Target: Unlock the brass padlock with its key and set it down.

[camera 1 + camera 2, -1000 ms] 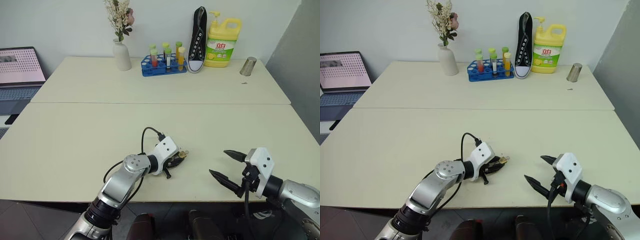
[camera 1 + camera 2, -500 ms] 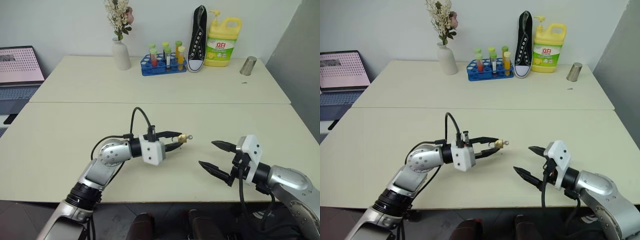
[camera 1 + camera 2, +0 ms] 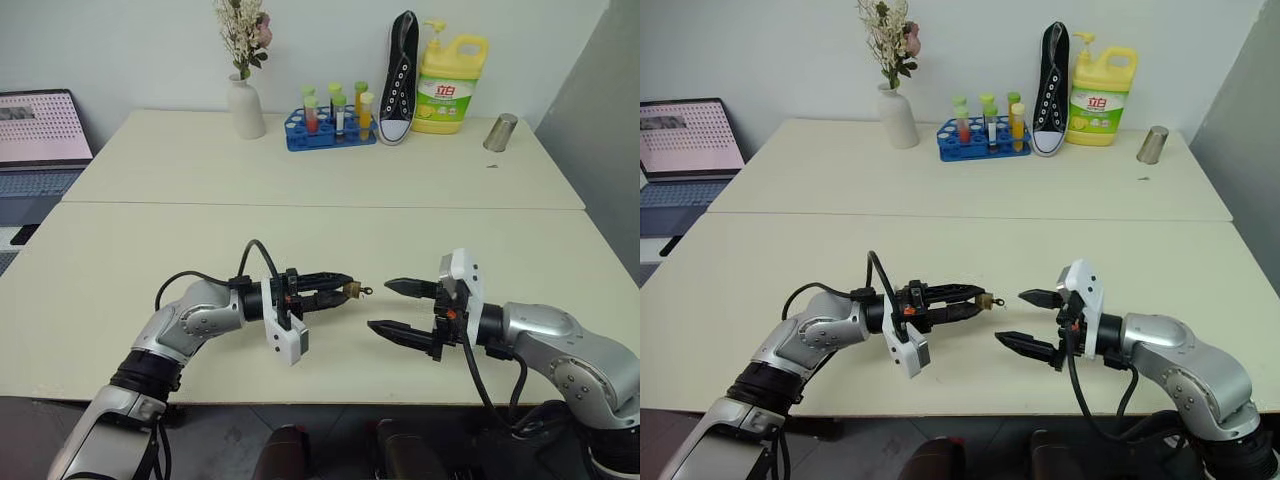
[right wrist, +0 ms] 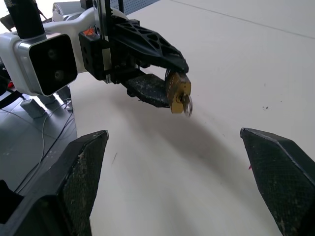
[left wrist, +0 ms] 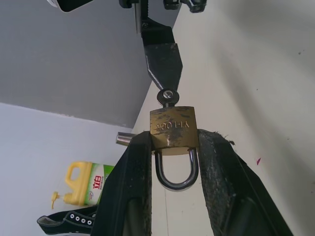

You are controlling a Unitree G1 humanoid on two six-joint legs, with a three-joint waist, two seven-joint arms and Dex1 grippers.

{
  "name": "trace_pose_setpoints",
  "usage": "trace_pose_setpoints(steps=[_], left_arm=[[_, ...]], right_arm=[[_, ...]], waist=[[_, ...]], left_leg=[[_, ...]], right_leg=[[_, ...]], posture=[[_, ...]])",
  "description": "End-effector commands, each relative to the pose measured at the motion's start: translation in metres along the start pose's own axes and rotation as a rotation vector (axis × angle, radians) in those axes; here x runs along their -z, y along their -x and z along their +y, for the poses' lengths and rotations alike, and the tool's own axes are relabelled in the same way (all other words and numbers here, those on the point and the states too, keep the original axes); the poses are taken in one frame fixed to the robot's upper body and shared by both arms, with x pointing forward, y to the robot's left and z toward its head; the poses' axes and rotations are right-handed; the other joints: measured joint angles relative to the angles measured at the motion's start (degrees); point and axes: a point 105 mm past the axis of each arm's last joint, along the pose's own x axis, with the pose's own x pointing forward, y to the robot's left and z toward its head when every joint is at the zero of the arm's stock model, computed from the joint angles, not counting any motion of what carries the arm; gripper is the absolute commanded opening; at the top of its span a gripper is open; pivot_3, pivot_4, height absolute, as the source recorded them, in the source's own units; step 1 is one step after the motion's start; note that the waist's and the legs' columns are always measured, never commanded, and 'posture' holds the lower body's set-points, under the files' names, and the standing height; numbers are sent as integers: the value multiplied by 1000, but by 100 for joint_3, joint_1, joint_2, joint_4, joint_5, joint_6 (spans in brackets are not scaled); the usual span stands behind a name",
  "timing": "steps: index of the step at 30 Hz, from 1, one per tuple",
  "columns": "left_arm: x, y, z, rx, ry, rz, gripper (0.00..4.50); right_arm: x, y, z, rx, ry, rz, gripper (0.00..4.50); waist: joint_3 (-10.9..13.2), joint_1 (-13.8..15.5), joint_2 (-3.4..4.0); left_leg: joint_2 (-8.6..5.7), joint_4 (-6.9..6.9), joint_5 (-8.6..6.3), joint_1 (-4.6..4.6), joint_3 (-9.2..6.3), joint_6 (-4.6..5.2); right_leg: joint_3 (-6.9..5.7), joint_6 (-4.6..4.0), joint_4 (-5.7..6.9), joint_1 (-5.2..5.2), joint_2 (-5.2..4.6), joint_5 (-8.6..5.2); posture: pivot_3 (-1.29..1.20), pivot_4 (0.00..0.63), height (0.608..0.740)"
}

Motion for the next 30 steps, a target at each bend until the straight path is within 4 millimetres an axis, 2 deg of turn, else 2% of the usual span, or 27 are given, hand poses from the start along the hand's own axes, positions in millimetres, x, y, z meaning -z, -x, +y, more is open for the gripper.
trace_pose_setpoints(steps=[1, 9, 12, 23, 30], left_arm=[[-8, 1, 9, -45, -38, -8, 957], [-12, 0, 6, -30, -37, -2, 957], [-13, -1, 6, -33, -36, -3, 957], [-15, -3, 5, -23, -35, -7, 957], [-16, -3, 4, -21, -35, -11, 957]], right_arm=[[-7, -9, 5, -51, -36, -26, 4500], [-13, -11, 4, -76, -64, -45, 4500], [-14, -10, 5, -93, -82, -50, 3887], [-19, -7, 7, -119, -126, -68, 21], [-20, -4, 10, -158, -153, -57, 0]], waist=[[0, -1, 0], [0, -1, 1], [0, -2, 1], [0, -2, 1], [0, -3, 1]], left_leg=[[0, 0, 0, 1, 1, 0], [2, 1, 0, 0, 0, 0], [3, 0, 0, 0, -1, 0], [3, 0, 0, 0, -1, 0], [3, 0, 0, 0, -1, 0]], right_leg=[[1, 0, 1, 0, 0, 0], [0, -1, 2, -1, -2, 0], [-2, -1, 2, -1, -2, 0], [-2, -1, 2, -1, -17, 0], [-2, 0, 2, -1, -18, 0]], posture=[[0, 150, 740], [0, 150, 740], [0, 150, 740], [0, 150, 740], [0, 150, 740]])
